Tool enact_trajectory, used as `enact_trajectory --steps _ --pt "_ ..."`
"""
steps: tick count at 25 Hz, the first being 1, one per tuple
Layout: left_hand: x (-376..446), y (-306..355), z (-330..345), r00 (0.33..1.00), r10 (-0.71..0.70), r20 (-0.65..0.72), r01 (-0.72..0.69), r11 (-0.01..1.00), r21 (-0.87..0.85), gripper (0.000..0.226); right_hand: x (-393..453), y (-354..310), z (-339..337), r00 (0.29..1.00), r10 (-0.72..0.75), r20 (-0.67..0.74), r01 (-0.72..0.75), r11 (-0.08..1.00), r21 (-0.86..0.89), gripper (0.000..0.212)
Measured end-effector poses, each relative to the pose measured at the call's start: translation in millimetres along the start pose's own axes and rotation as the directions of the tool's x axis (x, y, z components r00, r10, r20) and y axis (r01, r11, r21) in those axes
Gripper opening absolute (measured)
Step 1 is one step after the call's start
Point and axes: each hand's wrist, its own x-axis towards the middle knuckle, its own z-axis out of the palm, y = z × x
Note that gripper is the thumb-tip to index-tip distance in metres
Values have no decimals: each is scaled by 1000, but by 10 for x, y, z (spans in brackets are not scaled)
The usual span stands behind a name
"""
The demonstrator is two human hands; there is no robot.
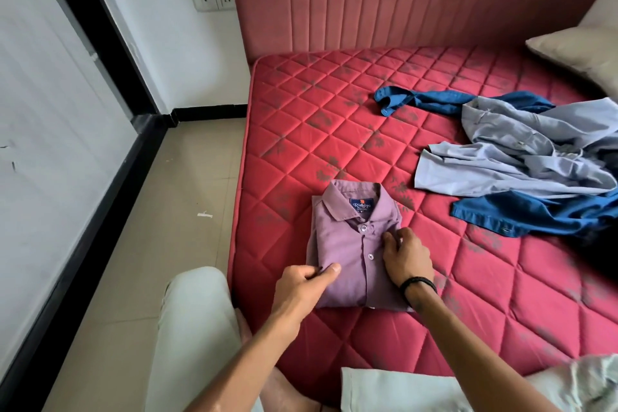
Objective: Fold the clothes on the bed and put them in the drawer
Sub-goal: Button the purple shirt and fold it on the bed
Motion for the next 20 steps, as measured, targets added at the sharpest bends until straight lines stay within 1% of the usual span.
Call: enact_trajectory --steps 2,3,5,6,7,8,9,10,11,13,14,15,17,18,19,20 --pt "-10 8 -19 994 -103 -23 103 995 14 53 82 -41 -22 997 32 70 -32 999 -5 28" --pt "-27 0 -27 989 -149 -8 149 989 13 49 122 -59 -59 994 28 103 -31 999 29 32" --pt "-59 19 -83 977 -205 61 204 979 20 50 181 -79 -159 990 19 138 -35 992 118 45" --pt "-41 70 -139 976 -202 79 198 979 53 53 208 -86 -203 990 17 138 -40 986 162 48" --pt "18 137 -212 983 -172 69 165 982 95 57 248 -98 -234 992 19 123 -44 978 205 49" --pt "130 214 -275 992 -125 22 121 984 127 61 310 -114 -259 994 28 105 -53 969 242 49" --pt "277 298 -336 997 -70 -45 75 991 114 63 390 -131 -283 994 42 100 -69 959 276 49" --pt "429 389 -373 994 -55 -93 60 997 51 61 467 -147 -300 990 54 130 -94 942 324 47" --pt "566 480 -377 992 -87 -93 83 995 -49 54 533 -158 -303 980 58 189 -128 915 383 38" --pt "743 587 -309 983 -181 30 183 950 -253 30 587 -192 -320 954 32 298 -180 856 485 10" --pt "807 618 -279 984 -173 49 180 932 -314 21 588 -197 -343 951 10 309 -182 825 534 10" --pt "872 634 -256 991 -130 24 130 929 -345 15 600 -194 -376 957 -13 289 -167 791 589 16" --pt "984 669 -241 996 -6 -87 -30 914 -405 13 622 -195 -437 977 -43 207 -108 741 663 23" --pt "1021 660 -238 991 29 -132 -83 903 -421 12 638 -176 -418 982 -33 188 -104 731 674 23" --pt "1031 640 -233 986 41 -161 -106 903 -417 13 644 -168 -385 985 -12 170 -109 726 679 23" --pt "1038 592 -217 983 16 -185 -91 909 -407 16 630 -155 -348 988 26 154 -122 739 662 26"
